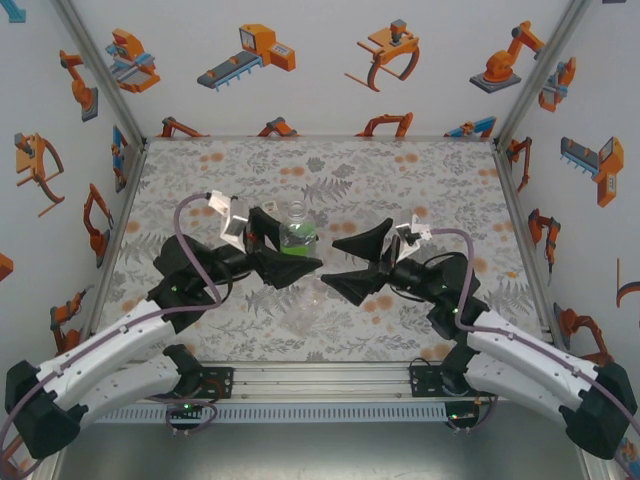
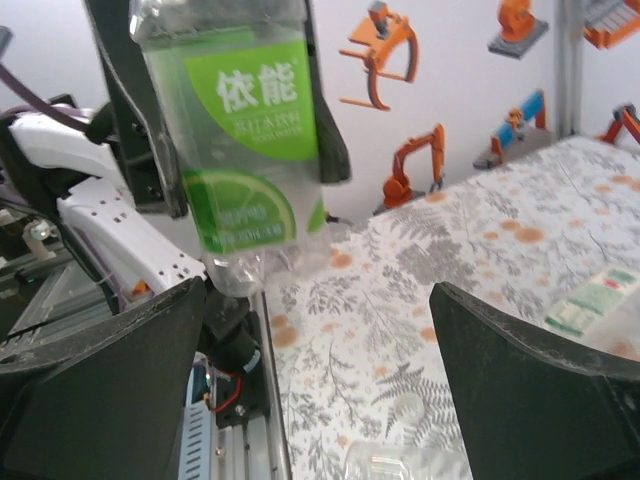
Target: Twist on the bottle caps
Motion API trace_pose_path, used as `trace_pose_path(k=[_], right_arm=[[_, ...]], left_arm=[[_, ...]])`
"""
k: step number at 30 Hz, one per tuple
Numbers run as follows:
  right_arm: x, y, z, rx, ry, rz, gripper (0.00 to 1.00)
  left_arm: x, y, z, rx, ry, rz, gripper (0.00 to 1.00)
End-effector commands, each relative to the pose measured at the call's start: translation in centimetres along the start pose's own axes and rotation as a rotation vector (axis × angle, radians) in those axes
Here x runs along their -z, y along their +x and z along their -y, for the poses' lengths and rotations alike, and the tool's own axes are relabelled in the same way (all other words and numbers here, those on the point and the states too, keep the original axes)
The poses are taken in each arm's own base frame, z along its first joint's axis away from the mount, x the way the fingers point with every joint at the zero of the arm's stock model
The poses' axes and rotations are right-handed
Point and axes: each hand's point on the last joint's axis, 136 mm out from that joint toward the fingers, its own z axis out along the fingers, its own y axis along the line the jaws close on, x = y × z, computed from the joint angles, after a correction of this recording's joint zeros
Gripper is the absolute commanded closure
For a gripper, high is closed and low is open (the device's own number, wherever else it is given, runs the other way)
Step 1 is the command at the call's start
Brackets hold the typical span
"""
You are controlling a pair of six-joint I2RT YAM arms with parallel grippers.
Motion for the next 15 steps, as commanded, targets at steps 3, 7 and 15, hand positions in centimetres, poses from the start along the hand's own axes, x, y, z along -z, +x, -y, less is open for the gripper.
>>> trace_pose_path(k=[3, 7, 15], right_arm=[[1.9, 3.7, 4.4, 0.002, 0.290, -0.226, 0.18], [3.9, 6.2, 7.2, 0.002, 0.478, -0.395, 0.18], [6.6, 10.8, 11.4, -0.068, 0.738, -0.654, 0.19]], left_arm=[[2.6, 1.1, -2.1, -0.008, -0.160, -0.036, 0.68], [4.2, 1.5, -2.4, 0.000, -0.201, -0.061, 0.76], [6.0, 2.3, -2.0, 0.001, -0.232, -0.079, 0.94]])
